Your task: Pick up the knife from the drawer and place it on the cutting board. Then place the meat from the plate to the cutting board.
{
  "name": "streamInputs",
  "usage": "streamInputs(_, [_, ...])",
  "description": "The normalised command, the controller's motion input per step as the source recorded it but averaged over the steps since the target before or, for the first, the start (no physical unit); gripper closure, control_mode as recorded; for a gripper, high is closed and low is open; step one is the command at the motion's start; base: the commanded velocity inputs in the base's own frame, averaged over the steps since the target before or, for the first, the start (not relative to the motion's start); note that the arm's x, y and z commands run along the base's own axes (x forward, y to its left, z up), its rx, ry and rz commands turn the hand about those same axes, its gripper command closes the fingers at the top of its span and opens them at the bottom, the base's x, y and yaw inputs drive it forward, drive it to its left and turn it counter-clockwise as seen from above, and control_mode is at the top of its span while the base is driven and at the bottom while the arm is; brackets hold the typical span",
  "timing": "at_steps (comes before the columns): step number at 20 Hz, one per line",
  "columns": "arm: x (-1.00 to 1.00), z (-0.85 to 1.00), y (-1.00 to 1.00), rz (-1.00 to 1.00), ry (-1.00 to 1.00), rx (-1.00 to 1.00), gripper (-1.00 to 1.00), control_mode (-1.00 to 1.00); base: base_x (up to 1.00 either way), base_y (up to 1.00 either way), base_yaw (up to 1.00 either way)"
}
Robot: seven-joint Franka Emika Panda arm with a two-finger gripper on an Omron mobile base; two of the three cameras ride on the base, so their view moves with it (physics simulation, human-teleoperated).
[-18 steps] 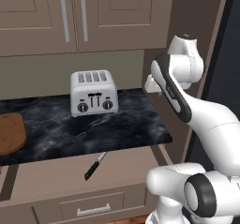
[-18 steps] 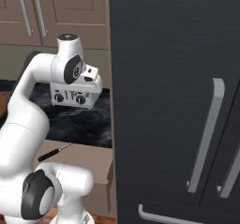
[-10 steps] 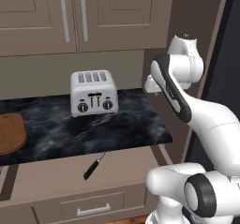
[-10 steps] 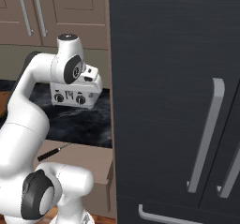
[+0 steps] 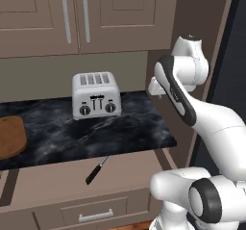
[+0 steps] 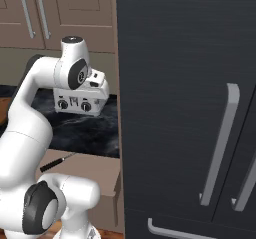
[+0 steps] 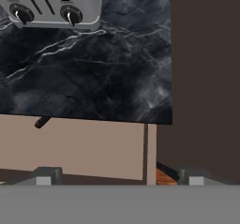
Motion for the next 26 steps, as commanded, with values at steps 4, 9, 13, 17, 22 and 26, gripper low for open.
streamInputs(4, [0.00,0.00,0.00,0.00,0.00,0.00,-1.00,-1.00,0.00,0.00,0.00])
streamInputs(9, [-0.05,0.00,0.00,0.00,0.00,0.00,-1.00,-1.00,0.00,0.00,0.00])
streamInputs(13, [-0.14,0.00,0.01,0.02,0.00,0.00,-1.00,1.00,-0.52,0.20,0.05])
streamInputs(17, [0.00,0.00,0.00,0.00,0.00,0.00,-1.00,1.00,-0.65,0.52,0.02])
streamInputs(22, [0.00,0.00,0.00,0.00,0.00,0.00,-1.00,1.00,-0.22,0.97,-0.01])
streamInputs(26, [0.00,0.00,0.00,0.00,0.00,0.00,-1.00,1.00,-0.09,1.00,-0.12])
